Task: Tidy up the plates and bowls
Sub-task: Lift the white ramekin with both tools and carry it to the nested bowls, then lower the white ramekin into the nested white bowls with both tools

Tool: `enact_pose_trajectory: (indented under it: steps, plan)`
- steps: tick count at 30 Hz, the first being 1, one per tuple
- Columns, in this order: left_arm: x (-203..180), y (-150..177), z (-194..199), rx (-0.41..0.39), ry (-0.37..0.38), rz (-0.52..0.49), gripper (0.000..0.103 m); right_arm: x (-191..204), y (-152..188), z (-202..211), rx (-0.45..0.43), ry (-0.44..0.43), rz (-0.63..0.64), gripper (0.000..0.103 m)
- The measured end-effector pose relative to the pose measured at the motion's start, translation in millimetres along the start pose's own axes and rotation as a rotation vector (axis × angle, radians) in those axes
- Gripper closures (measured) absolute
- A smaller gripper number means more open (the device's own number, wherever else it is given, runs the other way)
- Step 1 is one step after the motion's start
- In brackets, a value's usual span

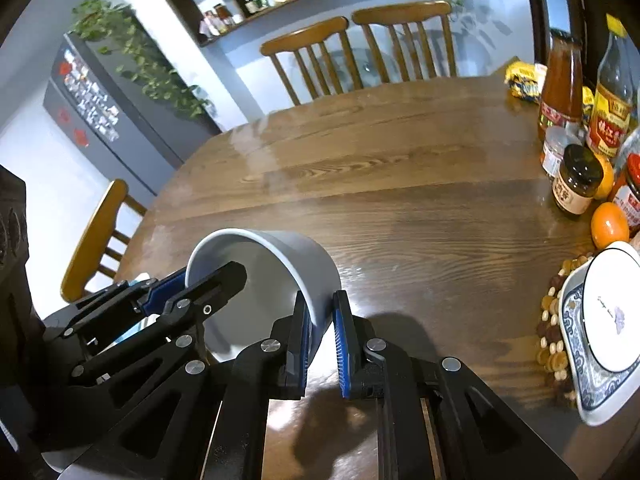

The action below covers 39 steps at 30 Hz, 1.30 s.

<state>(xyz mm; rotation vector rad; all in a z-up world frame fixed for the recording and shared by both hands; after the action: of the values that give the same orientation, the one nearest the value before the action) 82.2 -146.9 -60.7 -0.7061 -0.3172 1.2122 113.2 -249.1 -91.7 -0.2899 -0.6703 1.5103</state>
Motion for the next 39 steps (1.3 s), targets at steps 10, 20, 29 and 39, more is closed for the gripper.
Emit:
enact_pose_trajectory:
  steps: [10,20,29,39]
  plan:
    - [40.2,17.0,46.0,-0.058,-0.065,0.054,0.090,57.1,10.0,11.9,-0.015,-0.060,0.082,0.088]
    - [91.5,30.2,68.7,-0.064,-0.118,0.126,0.090,114.0,16.7,2.1,0.004,-0.106,0.157,0.088]
    - [128.8,37.9,71.8,-0.038,-0.140,0.170,0.090,148.4,22.2,-14.3,0.043,-0.126,0.194,0.088]
    - [156.8,55.5,52.7,0.034,-0.116,0.226,0.091,166.0,32.6,-44.2,0.115,-0.115,0.198,0.088]
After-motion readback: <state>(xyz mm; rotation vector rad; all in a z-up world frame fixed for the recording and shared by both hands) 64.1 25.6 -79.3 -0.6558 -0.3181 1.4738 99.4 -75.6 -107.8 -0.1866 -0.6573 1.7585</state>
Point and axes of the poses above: each gripper's, at about its wrist camera, not at the fingertips, and z roughly against the way its jaws point, x to its left, y to its underside, the point moved 8 cm from there along -z, roughly the way its jaws point, and after that the axes turned 11 degrees about y, right-handed, at the moved point
